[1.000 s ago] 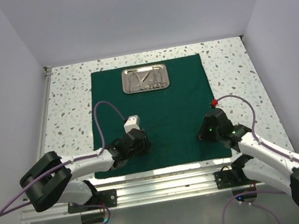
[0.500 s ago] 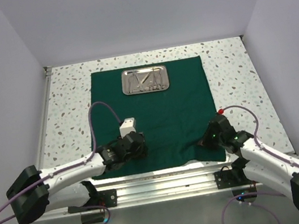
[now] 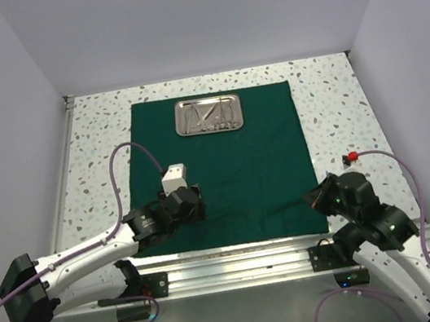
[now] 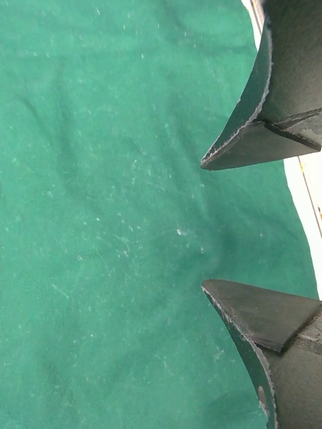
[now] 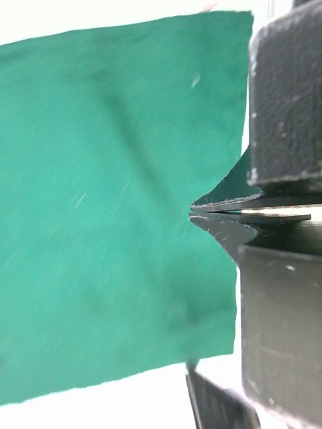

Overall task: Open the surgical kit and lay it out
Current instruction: Smooth out the surgical kit at the center of the board, then pick up the medical item from the container.

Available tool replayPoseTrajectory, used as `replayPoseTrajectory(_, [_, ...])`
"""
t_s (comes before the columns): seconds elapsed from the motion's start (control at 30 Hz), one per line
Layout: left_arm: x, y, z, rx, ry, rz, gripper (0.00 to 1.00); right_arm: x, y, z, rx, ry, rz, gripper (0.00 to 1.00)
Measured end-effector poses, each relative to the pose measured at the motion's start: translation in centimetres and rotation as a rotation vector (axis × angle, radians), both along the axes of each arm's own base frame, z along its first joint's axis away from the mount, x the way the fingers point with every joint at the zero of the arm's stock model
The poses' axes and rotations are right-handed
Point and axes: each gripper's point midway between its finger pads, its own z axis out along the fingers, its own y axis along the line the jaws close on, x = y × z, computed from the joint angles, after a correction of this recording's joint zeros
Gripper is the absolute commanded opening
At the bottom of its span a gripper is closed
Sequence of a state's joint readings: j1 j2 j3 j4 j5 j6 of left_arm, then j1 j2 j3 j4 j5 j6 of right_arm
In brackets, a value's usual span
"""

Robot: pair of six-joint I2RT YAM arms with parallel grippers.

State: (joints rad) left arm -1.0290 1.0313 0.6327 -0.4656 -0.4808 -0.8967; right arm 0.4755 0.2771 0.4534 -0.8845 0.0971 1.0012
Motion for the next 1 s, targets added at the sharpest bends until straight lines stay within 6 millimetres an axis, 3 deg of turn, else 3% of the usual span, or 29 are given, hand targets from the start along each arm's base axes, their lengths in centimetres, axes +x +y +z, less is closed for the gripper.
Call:
replayPoseTrajectory(0.07, [0.1,0.0,-0.3,0.018,0.001,-0.003,0.73,0.8,0.1,3.0,0.023,-0.096,-0.001,0.29])
replayPoseTrajectory(0.1, [0.3,0.0,-0.4,0.033,-0.004,-0.006,0.75,1.3,0.2,4.0,0.025,-0.126,0.006,0.48])
replayPoseTrajectory(0.13, [0.6,0.0,-0.4,0.048,-0.012,-0.004,0.80,1.8,0.6,4.4,0.022,-0.141,0.018,0.90])
replayPoseTrajectory(0.17, [1.0,0.0,-0.2,0.068,-0.026,-0.004,0.81,2.5,1.1,4.5,0.014,-0.141,0.038,0.98])
replayPoseTrajectory(0.27, [3.5,-0.4,1.6,0.072,-0.084,0.015,0.81,5.0,3.2,3.8,-0.018,-0.093,0.107,0.98])
replayPoseTrajectory(0.43, [11.0,1.1,5.9,0.004,-0.210,0.136,0.81,11.2,6.7,3.2,-0.084,-0.025,0.173,0.99])
replayPoseTrajectory(0.53, [15.5,1.6,8.1,-0.013,-0.269,0.193,0.80,16.0,8.8,4.4,-0.117,-0.038,0.187,0.98])
replayPoseTrajectory(0.7, [23.4,-0.7,10.6,-0.029,-0.327,0.203,0.75,26.0,13.6,8.2,-0.145,-0.129,0.228,0.99])
replayPoseTrajectory(0.83, [29.6,-2.1,10.9,-0.054,-0.340,0.200,0.74,32.0,15.8,9.0,-0.212,-0.180,0.255,0.99])
replayPoseTrajectory(0.93, [34.0,-1.5,9.3,-0.043,-0.319,0.208,0.74,35.5,16.1,10.1,-0.301,-0.206,0.257,0.99])
replayPoseTrajectory(1.0, [36.5,-0.9,7.9,-0.022,-0.302,0.213,0.74,36.8,15.5,10.8,-0.348,-0.224,0.251,0.98])
